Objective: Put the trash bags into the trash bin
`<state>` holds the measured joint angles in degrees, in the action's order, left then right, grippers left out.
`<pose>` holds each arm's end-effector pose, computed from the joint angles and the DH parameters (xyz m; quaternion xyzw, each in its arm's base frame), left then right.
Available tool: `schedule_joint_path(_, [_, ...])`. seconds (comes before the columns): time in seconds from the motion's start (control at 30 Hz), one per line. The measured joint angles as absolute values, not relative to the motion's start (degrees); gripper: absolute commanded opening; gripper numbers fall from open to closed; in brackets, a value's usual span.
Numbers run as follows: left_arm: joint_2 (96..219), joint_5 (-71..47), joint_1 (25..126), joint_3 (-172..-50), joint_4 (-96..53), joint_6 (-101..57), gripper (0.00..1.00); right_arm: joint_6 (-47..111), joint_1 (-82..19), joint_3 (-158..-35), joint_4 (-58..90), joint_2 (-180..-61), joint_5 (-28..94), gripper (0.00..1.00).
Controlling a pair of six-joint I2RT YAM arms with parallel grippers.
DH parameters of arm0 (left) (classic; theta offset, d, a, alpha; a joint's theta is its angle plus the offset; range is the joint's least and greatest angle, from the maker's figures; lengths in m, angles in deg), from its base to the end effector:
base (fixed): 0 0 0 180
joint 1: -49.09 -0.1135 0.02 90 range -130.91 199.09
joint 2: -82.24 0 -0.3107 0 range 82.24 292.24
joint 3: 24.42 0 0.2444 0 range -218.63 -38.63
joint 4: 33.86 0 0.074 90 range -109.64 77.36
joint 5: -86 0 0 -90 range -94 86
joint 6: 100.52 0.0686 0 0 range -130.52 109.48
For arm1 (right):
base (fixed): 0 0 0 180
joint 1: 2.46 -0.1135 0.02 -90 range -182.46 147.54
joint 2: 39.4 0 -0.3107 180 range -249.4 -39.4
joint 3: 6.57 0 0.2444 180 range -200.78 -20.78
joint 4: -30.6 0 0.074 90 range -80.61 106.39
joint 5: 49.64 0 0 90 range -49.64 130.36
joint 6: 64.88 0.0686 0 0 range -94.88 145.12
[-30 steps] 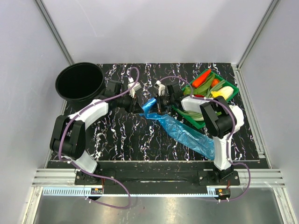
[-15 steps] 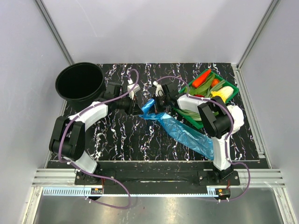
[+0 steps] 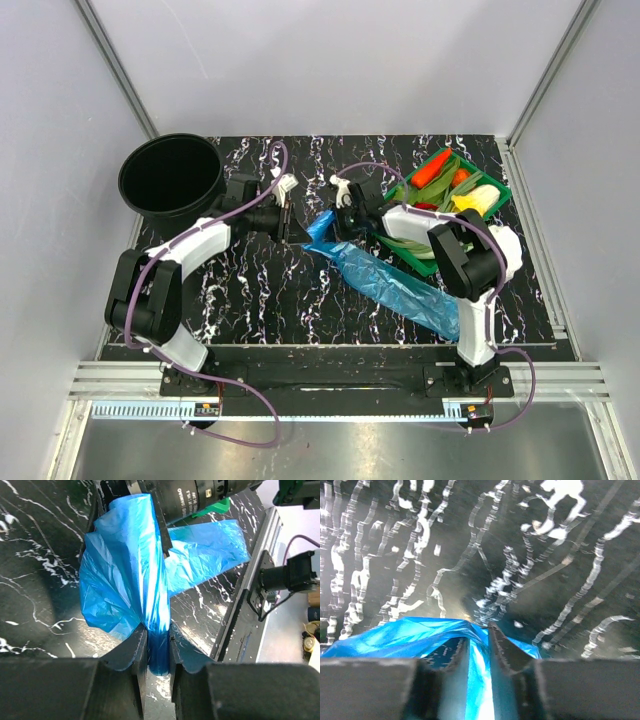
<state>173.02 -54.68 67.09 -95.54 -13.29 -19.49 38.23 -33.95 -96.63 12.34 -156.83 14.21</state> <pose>0.3108 -0.1568 0.2661 0.2441 0.8031 -0.4662 0.2793 0.3892 0.2739 0.1800 -0.2284 0.8767 0.3334 0.2608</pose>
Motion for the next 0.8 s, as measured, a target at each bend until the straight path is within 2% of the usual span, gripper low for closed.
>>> schedule_joint_path(0.03, [173.02,-55.46,67.2,-95.71,-12.68,-19.21,0.0,36.85,-33.93,-95.58,12.19,-155.96,15.61,0.55])
schedule_joint_path(0.17, [172.04,-59.11,67.72,-96.48,-11.24,-16.67,0.0,31.49,-32.77,-93.16,9.5,-153.95,20.37,0.64])
schedule_joint_path(0.27, [170.42,-60.1,68.16,-97.13,-11.17,-15.29,0.0,28.61,-32.29,-92.98,6.98,-151.85,21.42,0.77])
schedule_joint_path(0.43, [169.33,-60.99,67.81,-97.42,-12.38,-15.66,0.0,26.56,-31.68,-92.37,4.16,-146.03,18.6,0.78])
schedule_joint_path(0.6, [169.33,-61.69,67.48,-97.87,-15.59,-18.7,0.0,30.8,-27.3,-91.76,2.79,-142.6,10.3,0.78])
schedule_joint_path(0.8, [169.35,-60.97,65.99,-97.83,-17.53,-23.49,0.0,37.7,-23.57,-81.57,8.8,-135.35,3.0,0.8])
